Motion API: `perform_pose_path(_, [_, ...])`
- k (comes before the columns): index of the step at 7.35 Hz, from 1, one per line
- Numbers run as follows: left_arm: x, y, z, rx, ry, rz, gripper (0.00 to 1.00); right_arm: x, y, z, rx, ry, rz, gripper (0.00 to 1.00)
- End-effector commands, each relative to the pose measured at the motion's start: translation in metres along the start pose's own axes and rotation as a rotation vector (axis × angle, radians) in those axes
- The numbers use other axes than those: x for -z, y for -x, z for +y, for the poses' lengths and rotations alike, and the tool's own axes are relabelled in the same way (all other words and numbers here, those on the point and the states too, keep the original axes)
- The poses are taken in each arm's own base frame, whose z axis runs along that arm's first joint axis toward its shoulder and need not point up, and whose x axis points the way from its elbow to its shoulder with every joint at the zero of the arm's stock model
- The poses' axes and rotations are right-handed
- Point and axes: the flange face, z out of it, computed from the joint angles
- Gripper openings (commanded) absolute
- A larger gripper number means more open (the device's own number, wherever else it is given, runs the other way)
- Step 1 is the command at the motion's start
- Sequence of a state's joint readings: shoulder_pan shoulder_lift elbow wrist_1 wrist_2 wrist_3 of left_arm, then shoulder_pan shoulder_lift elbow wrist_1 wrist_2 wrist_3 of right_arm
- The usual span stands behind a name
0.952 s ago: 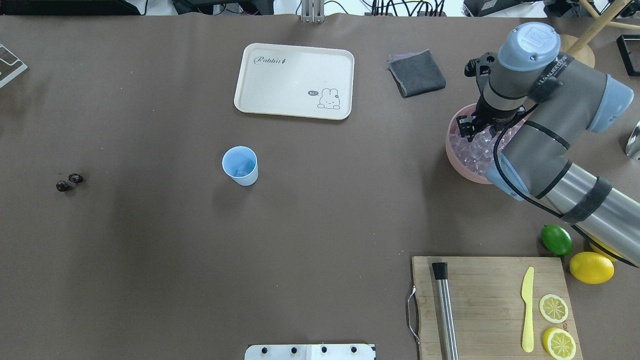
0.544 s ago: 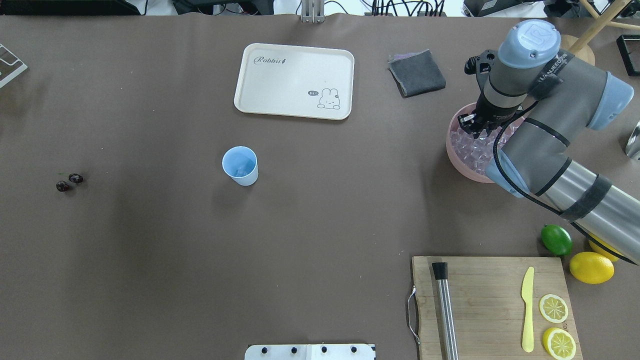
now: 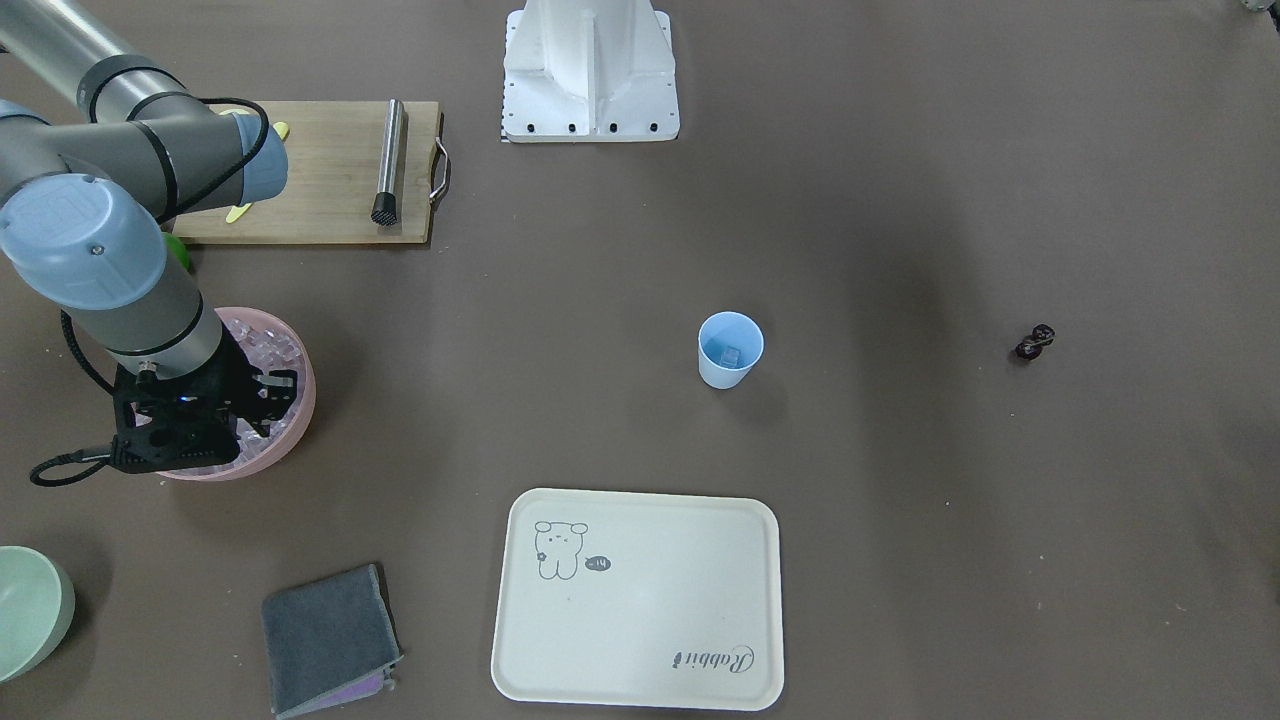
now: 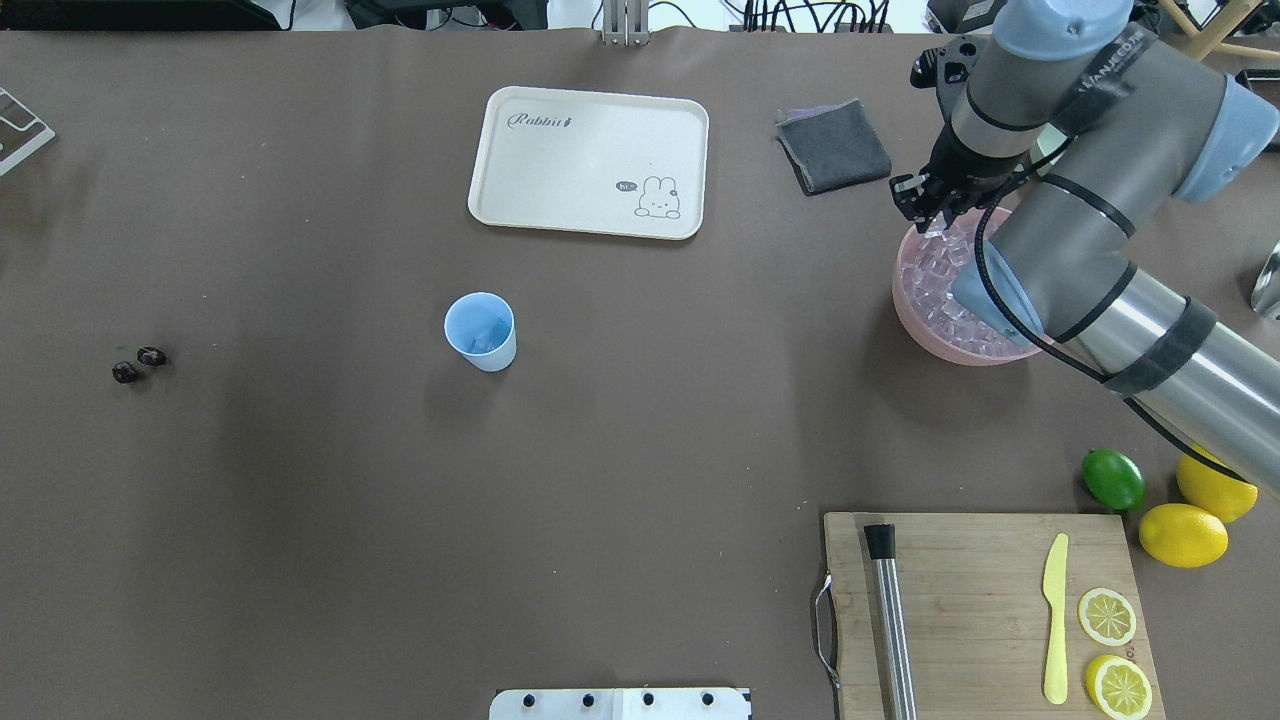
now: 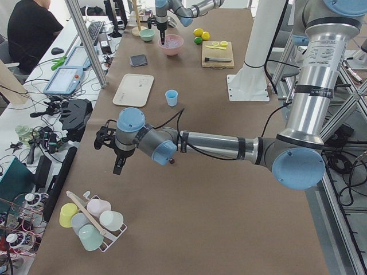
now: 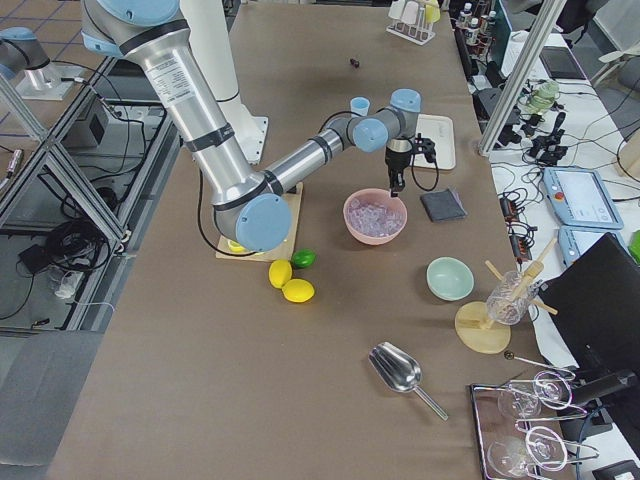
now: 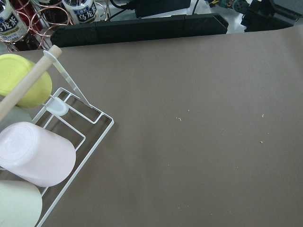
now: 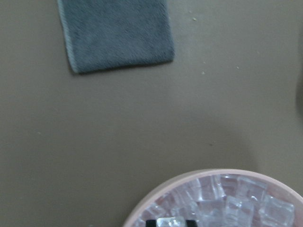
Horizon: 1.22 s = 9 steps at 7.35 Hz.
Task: Put ice and cherries in cup
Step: 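Carry the ice cube over the blue cup and release it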
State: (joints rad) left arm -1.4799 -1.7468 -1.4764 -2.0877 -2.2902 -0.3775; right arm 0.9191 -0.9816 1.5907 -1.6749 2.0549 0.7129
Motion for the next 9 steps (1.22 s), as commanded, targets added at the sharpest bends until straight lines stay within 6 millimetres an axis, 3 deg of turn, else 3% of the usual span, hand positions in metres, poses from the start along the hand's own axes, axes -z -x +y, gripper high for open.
perform_pose_path(1, [-0.001,0.001,0.001,0.004,0.002,-0.001,0.98,0.043,0.152,-0.008,-0.138,0.020,-0.034,0.22])
perform_pose_path(2, [-0.002,0.002,0.001,0.005,0.005,-0.003,0.98,0.043,0.230,0.000,-0.187,0.002,-0.022,0.22])
perform_pose_path(3, [-0.002,0.002,0.001,0.006,0.005,-0.003,0.98,0.053,0.309,-0.004,-0.259,0.007,-0.009,0.22])
perform_pose_path(4, [-0.005,0.003,0.001,0.008,0.009,-0.005,0.98,0.062,0.370,0.011,-0.269,0.013,-0.031,0.22])
perform_pose_path(5, [-0.006,0.003,0.001,0.008,0.011,-0.005,0.98,0.051,0.407,0.040,-0.277,-0.020,-0.064,0.22])
perform_pose_path(7, [-0.006,0.003,0.001,0.007,0.010,-0.006,0.98,0.047,0.433,0.063,-0.263,-0.046,-0.069,0.23])
perform_pose_path(9, [-0.008,0.006,0.002,0.011,0.014,-0.008,0.98,0.036,0.446,0.068,-0.241,-0.081,-0.102,0.23])
